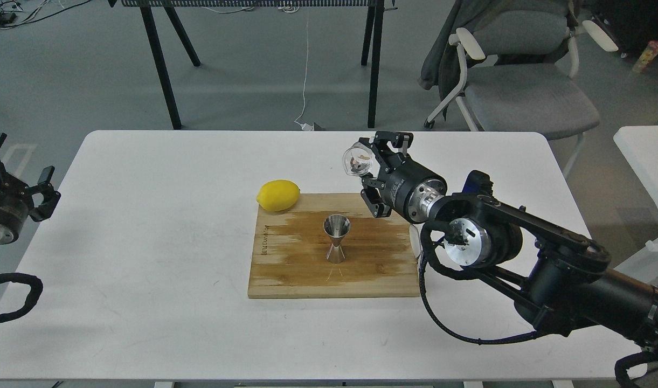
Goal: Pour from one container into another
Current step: 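Lift the glass cup with the right gripper over the jigger, then tilt the glass cup with the right gripper to pour into the jigger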
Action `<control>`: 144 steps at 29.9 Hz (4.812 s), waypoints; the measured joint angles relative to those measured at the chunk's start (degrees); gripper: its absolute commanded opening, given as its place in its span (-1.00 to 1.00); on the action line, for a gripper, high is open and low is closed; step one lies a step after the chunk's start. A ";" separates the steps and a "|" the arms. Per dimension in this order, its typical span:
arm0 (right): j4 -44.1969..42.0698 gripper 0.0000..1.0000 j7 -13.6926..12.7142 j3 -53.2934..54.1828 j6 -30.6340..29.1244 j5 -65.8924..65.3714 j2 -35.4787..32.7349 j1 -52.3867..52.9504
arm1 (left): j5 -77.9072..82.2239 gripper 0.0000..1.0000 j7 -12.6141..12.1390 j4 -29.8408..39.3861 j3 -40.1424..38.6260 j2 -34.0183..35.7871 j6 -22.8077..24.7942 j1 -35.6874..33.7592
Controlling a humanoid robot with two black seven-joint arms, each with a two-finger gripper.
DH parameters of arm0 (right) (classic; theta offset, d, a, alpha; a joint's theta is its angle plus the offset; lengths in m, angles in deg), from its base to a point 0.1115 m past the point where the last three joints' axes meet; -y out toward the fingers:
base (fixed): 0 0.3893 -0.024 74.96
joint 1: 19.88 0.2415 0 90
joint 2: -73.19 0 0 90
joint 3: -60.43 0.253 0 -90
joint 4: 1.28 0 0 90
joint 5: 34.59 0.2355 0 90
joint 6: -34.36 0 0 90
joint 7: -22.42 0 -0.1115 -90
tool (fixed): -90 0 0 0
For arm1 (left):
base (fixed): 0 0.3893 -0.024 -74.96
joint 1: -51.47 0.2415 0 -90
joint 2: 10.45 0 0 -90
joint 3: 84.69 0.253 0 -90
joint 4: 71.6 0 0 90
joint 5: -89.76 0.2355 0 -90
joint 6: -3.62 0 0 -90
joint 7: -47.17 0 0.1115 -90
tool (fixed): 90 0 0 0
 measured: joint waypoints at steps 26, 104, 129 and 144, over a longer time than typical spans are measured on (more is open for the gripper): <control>-1.37 -0.09 -0.13 -12.60 -0.02 -9.45 -0.25 5.31 | 0.07 0.89 0.00 -0.09 0.79 -1.02 0.00 -0.17; -3.77 -0.06 -0.27 -27.41 0.00 -21.15 -0.07 13.37 | -0.29 0.89 0.00 -0.09 0.70 -1.27 0.00 -0.08; -3.60 -0.05 0.00 -29.76 0.00 -25.79 -0.07 15.19 | -0.28 0.89 0.00 -0.09 0.78 -1.36 0.00 -0.08; -3.43 -0.05 0.83 -31.31 0.00 -27.93 -0.07 16.10 | -0.28 0.89 0.00 -0.09 0.79 -1.36 0.00 -0.08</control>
